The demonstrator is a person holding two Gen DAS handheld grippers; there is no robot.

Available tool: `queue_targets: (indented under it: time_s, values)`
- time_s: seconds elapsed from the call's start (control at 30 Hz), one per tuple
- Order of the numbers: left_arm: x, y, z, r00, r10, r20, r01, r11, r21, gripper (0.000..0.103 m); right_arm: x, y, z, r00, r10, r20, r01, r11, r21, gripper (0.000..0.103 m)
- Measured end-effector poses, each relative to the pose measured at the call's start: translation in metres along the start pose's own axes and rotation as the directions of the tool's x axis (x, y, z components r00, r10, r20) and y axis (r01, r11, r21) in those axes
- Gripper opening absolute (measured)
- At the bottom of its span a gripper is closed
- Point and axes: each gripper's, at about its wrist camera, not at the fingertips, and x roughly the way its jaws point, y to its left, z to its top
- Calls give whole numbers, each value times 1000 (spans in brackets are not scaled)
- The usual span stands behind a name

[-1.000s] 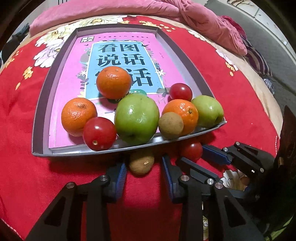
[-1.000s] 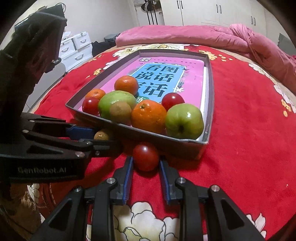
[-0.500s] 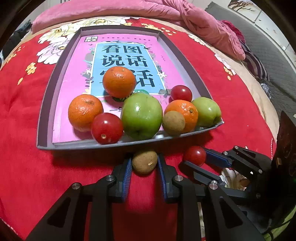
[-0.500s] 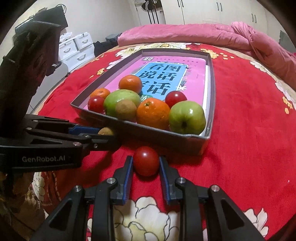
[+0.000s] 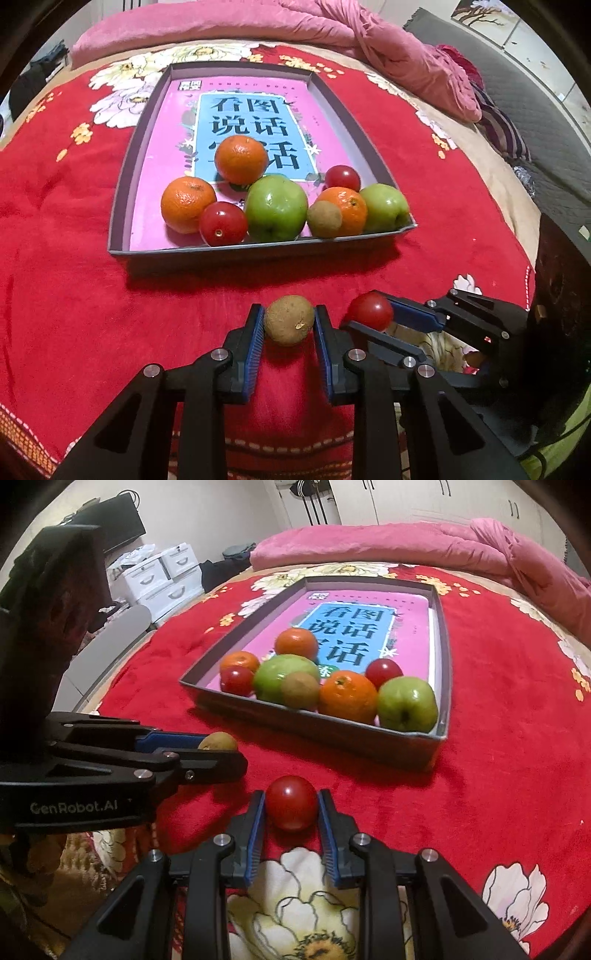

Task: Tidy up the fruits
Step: 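Grasp the brown kiwi with the left tool while the right tool grasps a red cherry tomato, then lift and carry the kiwi and cherry tomato over the tray with both tools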

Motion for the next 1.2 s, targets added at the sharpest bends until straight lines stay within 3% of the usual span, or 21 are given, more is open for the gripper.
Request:
queue_targets:
  time_s: [1.2]
  values:
    - [-75,19,10,988,7,151,1,999,-51,27,-49,14,33,991,9,136,-5,1000,-27,28]
